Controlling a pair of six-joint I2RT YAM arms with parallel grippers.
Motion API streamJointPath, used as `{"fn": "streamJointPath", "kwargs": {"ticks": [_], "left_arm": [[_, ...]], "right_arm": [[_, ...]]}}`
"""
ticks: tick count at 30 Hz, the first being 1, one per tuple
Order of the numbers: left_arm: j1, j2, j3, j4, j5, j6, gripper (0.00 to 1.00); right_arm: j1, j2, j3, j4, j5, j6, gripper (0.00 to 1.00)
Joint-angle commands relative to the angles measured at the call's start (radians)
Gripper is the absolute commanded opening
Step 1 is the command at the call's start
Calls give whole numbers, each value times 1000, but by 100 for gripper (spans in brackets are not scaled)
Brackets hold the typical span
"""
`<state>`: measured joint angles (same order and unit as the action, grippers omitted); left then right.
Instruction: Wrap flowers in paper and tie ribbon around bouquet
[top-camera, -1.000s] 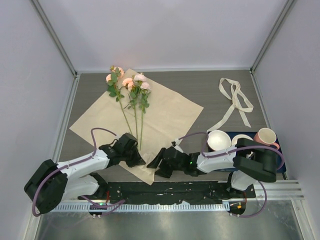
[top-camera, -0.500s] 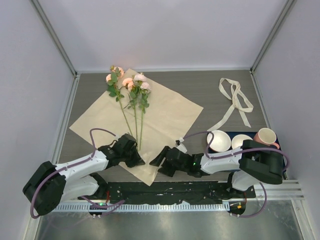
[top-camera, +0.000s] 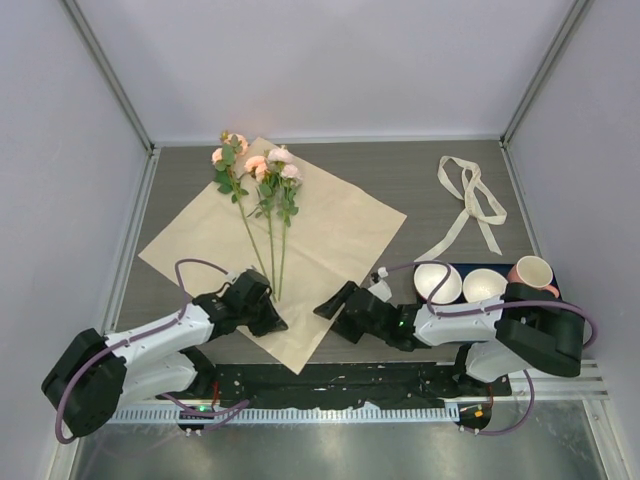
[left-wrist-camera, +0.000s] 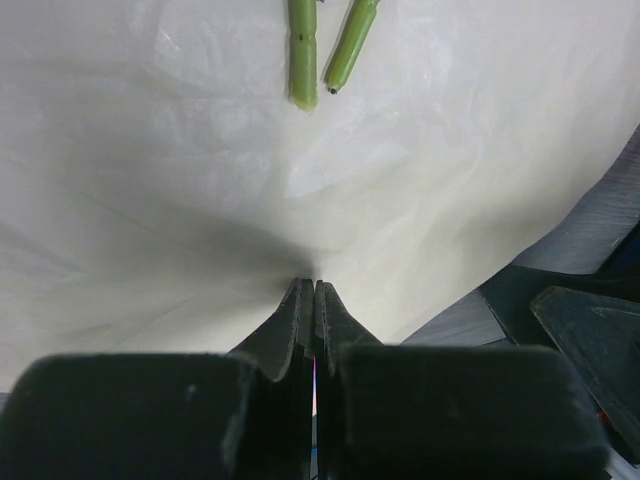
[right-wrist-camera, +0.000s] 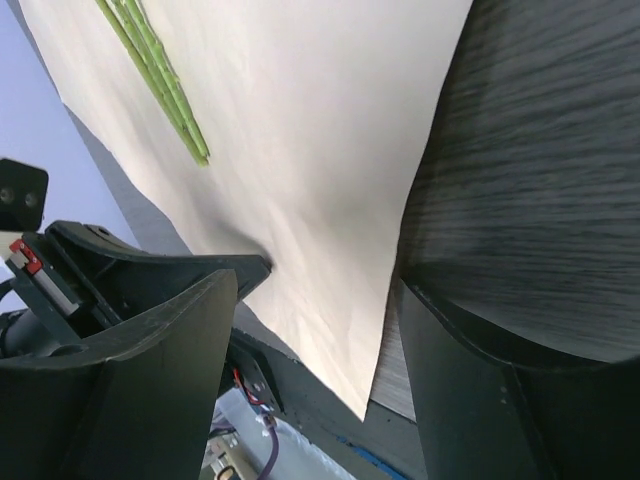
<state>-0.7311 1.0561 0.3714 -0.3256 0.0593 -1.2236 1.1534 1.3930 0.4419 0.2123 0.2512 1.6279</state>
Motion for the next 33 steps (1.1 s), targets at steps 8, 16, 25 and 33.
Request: {"fn": "streamJointPath", "kwargs": {"ticks": [8,16,25,33], "left_arm": [[-2,-2,-8,-66,-50,7,0],[-1,-18,9,-89,-95,16,0],[-1,-120,70,-179,-202,35,1],[1,-251,309,-441,-421,165,34]], "right_arm": [[23,116,55,-18,-35,-68,71],[89,78,61,67,-112,-14,68],[100,153,60,225,-158,72,50],[63,149,106,197,-216,86,7]]}}
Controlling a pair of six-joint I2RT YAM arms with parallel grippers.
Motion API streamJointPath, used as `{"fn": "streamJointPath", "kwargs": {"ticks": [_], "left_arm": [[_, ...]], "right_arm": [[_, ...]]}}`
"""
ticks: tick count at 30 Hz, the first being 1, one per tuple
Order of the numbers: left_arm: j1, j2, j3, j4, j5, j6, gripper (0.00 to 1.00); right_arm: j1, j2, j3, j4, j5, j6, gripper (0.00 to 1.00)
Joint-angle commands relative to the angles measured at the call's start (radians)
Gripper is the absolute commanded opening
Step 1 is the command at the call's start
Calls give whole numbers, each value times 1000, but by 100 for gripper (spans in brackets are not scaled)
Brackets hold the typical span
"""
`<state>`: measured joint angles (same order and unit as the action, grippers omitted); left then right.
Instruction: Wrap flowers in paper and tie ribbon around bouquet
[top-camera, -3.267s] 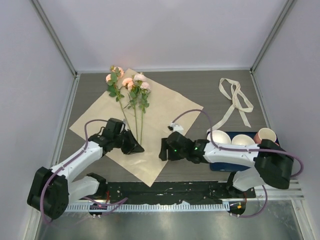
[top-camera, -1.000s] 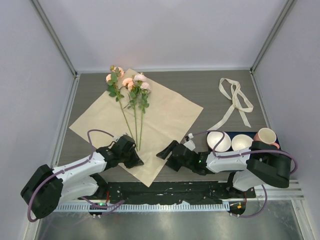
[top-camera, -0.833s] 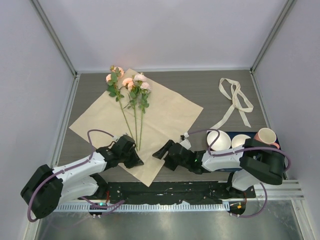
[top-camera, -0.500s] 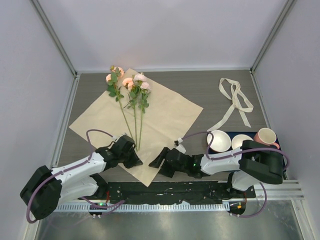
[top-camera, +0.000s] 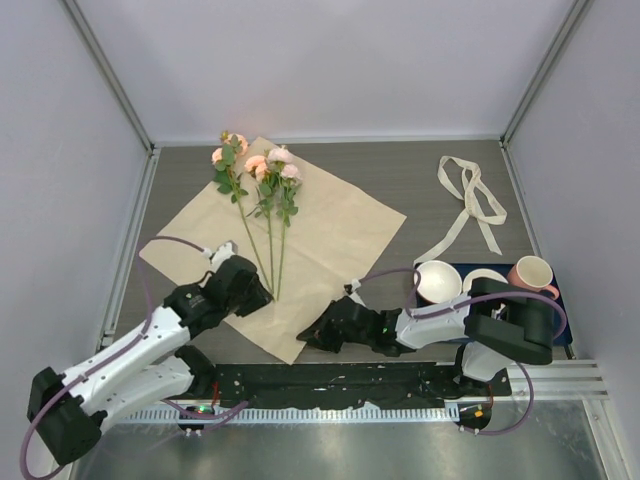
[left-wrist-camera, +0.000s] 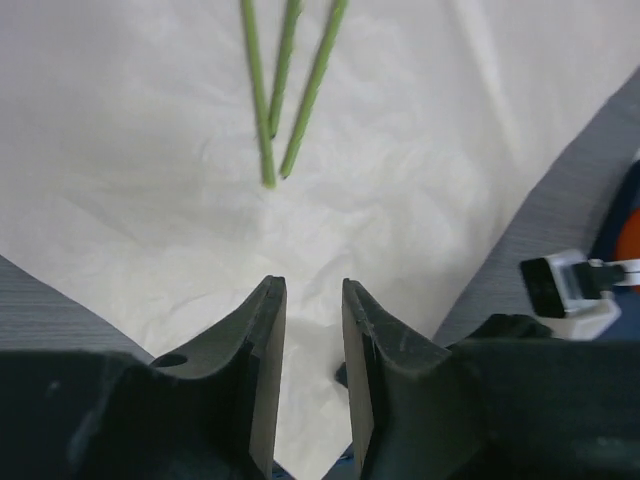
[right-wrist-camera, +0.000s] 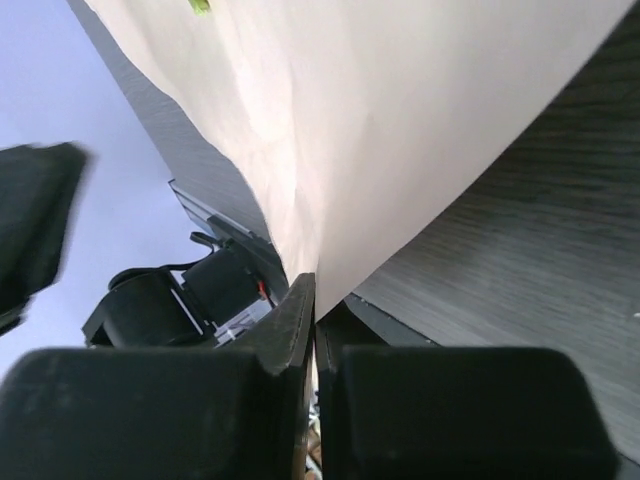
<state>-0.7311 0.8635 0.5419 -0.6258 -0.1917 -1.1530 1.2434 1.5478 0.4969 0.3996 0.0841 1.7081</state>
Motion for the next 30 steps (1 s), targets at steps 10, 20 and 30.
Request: {"fn": "streamJointPath", "kwargs": {"ticks": [10,20,30], "left_arm": [[2,-115,273,-250,-104,185,37],[4,-173,204,-239,-60,167,37],[4,-123,152,-186,-89,119,43]], "right_arm": [[-275,122,225,28,-279,-110,0],[-456,314,413,21,-385,-194,0],[-536,449,575,16,-445,-257,5]]}}
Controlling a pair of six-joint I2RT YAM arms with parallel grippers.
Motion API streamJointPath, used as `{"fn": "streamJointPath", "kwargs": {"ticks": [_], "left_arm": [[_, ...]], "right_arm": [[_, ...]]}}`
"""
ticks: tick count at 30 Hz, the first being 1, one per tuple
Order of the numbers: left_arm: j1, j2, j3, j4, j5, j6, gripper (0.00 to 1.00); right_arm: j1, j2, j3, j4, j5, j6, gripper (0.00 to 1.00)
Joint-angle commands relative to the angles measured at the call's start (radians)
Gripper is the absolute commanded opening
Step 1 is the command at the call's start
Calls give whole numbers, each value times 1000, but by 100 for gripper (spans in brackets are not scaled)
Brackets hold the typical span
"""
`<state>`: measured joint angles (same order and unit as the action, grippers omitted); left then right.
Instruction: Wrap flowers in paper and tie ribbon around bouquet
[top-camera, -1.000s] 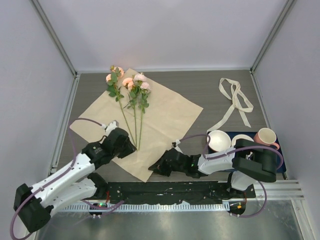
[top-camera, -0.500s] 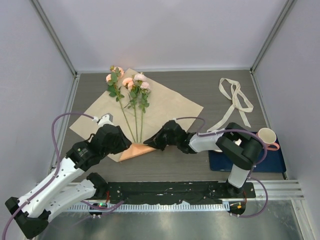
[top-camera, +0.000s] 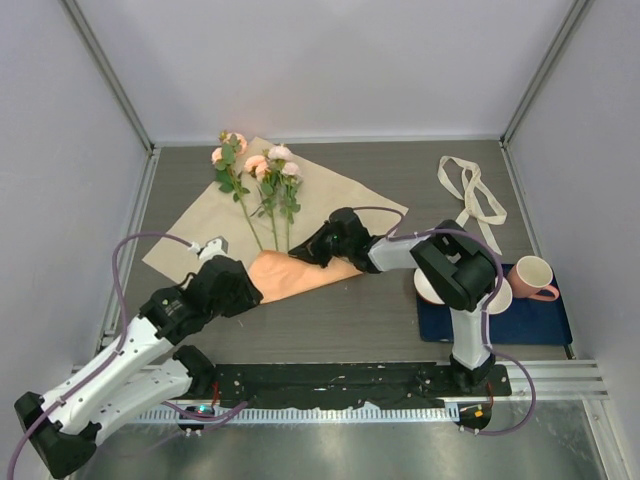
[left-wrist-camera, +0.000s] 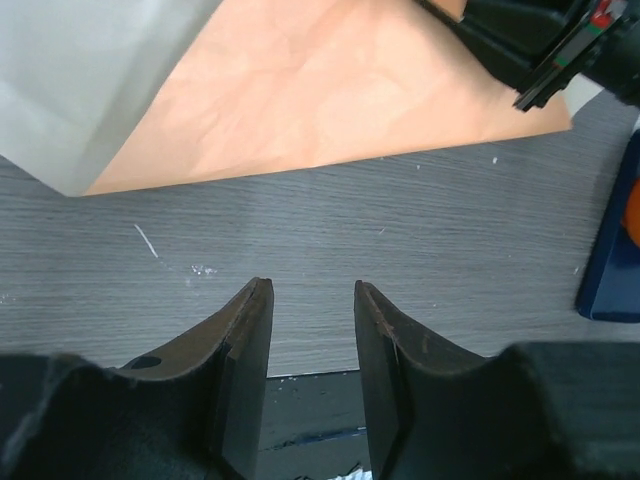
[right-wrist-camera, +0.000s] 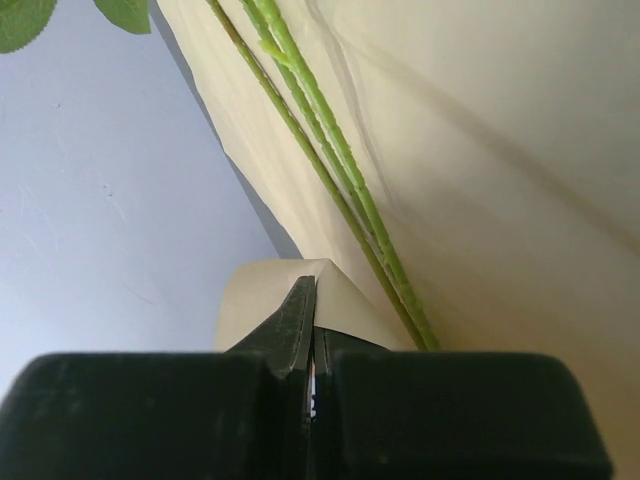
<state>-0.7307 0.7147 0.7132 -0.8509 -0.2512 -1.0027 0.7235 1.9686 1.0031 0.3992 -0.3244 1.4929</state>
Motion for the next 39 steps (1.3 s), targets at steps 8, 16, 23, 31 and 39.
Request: {"fn": "streamJointPath", "kwargs": {"ticks": [8,16,23,31,39], "left_arm": [[22,185,-31,176,6,-1,43],[200,356,-43,360,203,62,31],[263,489,-14,426,248,105,30],[300,531,-47,447,231,108,30],[310,526,-77,475,234,101,33]], "right_arm": [[-29,64,104,0,-48,-51,6],[-47,18,49,-8,-22,-62,9],[-61,-5,14,3,2,-75,15],[-64,18,89,-45,-24,-166,16],[-62,64,166,-86,-41,-209,22]]}}
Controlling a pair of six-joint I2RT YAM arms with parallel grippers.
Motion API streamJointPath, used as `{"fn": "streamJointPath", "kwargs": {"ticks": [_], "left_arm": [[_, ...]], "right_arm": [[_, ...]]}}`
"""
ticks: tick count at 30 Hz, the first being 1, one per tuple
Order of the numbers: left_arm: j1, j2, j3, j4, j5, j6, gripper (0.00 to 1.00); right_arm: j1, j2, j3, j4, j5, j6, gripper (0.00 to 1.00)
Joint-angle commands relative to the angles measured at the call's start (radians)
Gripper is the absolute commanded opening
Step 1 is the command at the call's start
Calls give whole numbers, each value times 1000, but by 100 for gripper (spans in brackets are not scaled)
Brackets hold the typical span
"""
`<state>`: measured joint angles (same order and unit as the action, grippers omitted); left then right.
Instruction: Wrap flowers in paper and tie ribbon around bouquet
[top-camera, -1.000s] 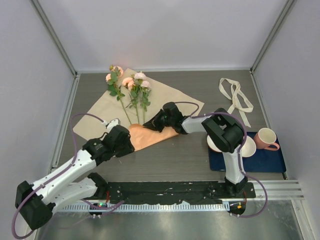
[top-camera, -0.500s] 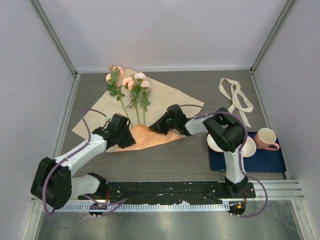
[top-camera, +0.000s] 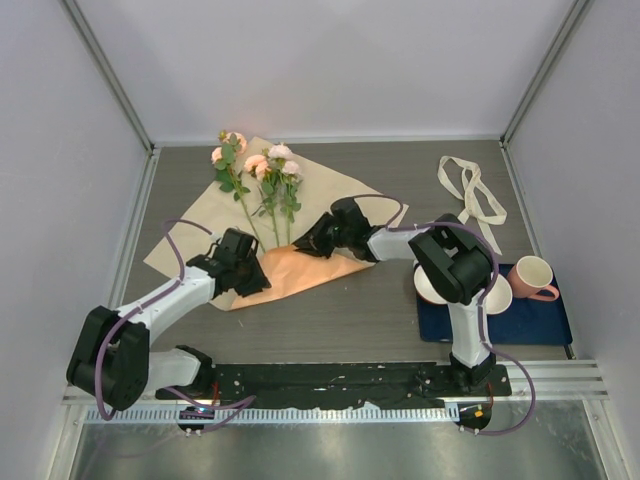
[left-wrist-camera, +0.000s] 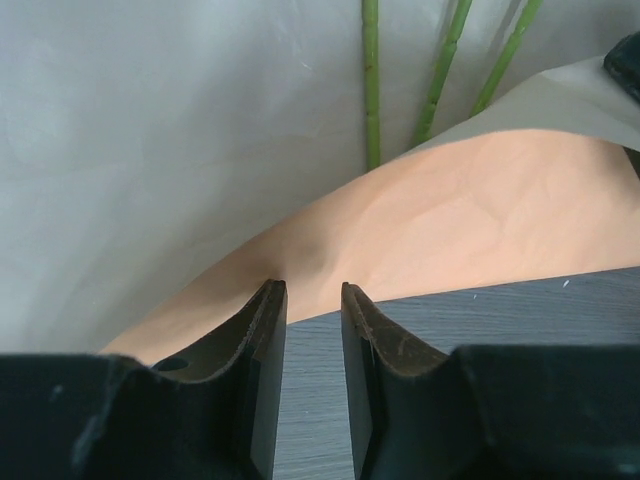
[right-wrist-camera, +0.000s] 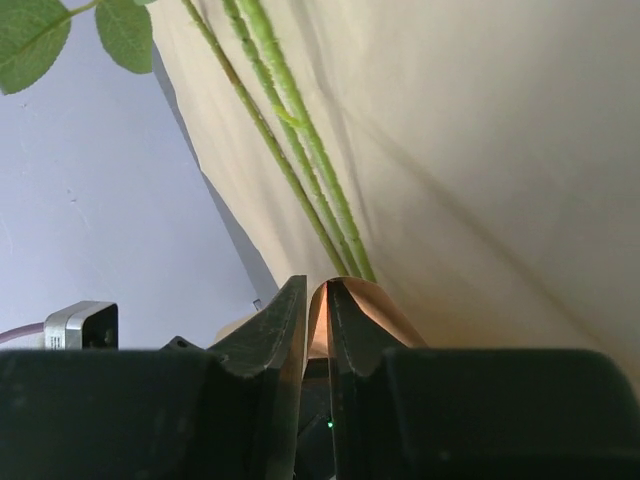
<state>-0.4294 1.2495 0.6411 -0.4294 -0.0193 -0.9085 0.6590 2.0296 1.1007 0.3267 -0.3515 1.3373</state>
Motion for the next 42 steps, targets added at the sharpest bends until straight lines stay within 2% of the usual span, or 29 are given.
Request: {"fn": "streamJointPath", "kwargs": {"ticks": [1,2,4,5,7,8,9,12,14,15,16,18,19,20,22,25,35,39,42], "left_arm": [[11,-2,-4,57,4,5,33],[14,8,-8,63,2,3,34],[18,21,-15,72,-1,2,34],[21,25,-18,78,-2,0,34],[24,37,-29,84,-2,2,34],[26,39,-32,93,2,3,34],[27,42,-35,99,5,5,34],[27,50,-38,103,10,10,33],[31,51,-44,93,5,11,33],[32,50,-47,90,2,10,33],[32,44,-57,90,4,5,33],[31,30,-70,99,4,-4,33],[32,22,-83,106,2,-12,33],[32,18,-89,116,2,-15,33],[32,21,-90,123,5,-17,33],[31,42,-93,136,7,-17,33],[31,74,-121,149,12,-36,29],[32,64,-130,138,4,-33,29],[32,54,-127,120,7,-33,29]], "right_arm": [[-1,6,94,-38,-15,-65,25],[-1,9,109,-58,-12,-107,38],[-15,0,167,-179,3,-192,51],[-24,-15,178,-208,14,-302,60],[-39,-101,188,-337,41,-415,65],[-38,-141,185,-398,84,-557,71],[-36,-187,182,-452,164,-610,74],[-12,-345,108,-551,244,-734,78],[37,-413,22,-505,200,-730,78],[59,-419,-10,-464,116,-689,77],[82,-414,-63,-363,88,-670,72],[125,-369,-96,-271,54,-635,62],[123,-350,-108,-223,36,-623,49],[119,-324,-113,-215,34,-621,44],[100,-318,-145,-184,70,-642,34],[55,-325,-195,-173,97,-667,29],[-116,-423,-404,-218,181,-681,29],[-139,-520,-430,-320,301,-733,31],[-110,-609,-374,-446,348,-797,35]]}}
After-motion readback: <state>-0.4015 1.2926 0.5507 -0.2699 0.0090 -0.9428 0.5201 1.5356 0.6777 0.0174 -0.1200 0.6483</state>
